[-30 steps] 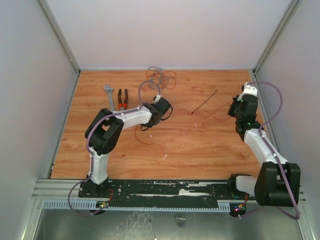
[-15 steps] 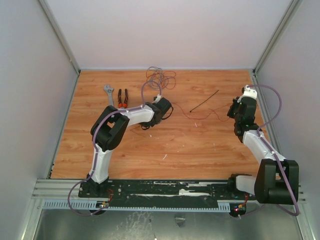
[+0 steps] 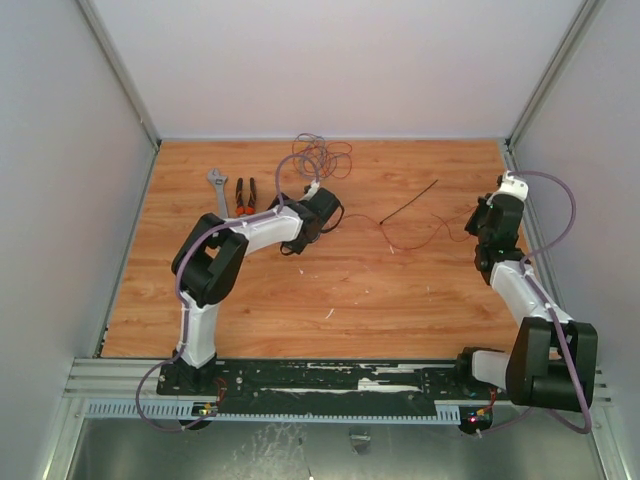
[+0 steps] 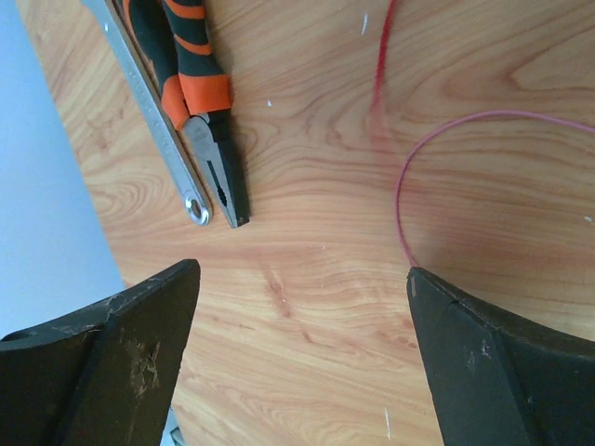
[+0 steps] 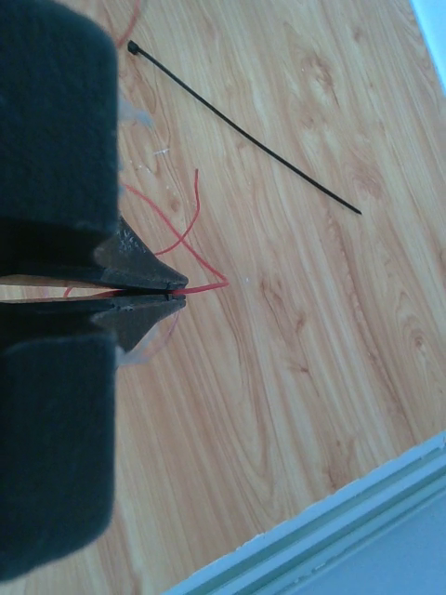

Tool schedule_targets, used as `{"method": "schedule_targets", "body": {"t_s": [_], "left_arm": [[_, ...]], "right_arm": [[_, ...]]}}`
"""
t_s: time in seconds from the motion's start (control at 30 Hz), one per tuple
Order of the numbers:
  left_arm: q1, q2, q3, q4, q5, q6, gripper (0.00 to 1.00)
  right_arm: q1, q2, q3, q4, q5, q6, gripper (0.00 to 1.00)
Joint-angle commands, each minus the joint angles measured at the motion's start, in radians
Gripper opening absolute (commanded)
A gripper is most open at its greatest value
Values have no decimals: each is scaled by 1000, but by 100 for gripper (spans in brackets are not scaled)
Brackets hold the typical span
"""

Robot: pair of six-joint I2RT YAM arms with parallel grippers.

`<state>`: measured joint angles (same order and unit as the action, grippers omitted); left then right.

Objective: Zip-tie the wires
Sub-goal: Place the cable at the center of the board.

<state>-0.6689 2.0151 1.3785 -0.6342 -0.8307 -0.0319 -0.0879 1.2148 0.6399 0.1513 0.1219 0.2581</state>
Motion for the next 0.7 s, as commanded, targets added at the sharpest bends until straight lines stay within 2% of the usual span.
{"method": "schedule_targets", "body": {"t_s": [0.0,0.43,0.5,0.67], "left_arm": [[4,-66,5,20,36,-16,98],[16,-68,-17,34,45,-25,98],[23,-94,-5,34,55,-31,98],[41,-170,56,34,117,-47,98]], "right_arm": [[-25,-26,5,22,25,-1,0],[-30,-43,30,5,-40,1,0],[-31,-49,42,-10,-44,-3,10],[-31,-67,45,-16,-32,-6,23]]}}
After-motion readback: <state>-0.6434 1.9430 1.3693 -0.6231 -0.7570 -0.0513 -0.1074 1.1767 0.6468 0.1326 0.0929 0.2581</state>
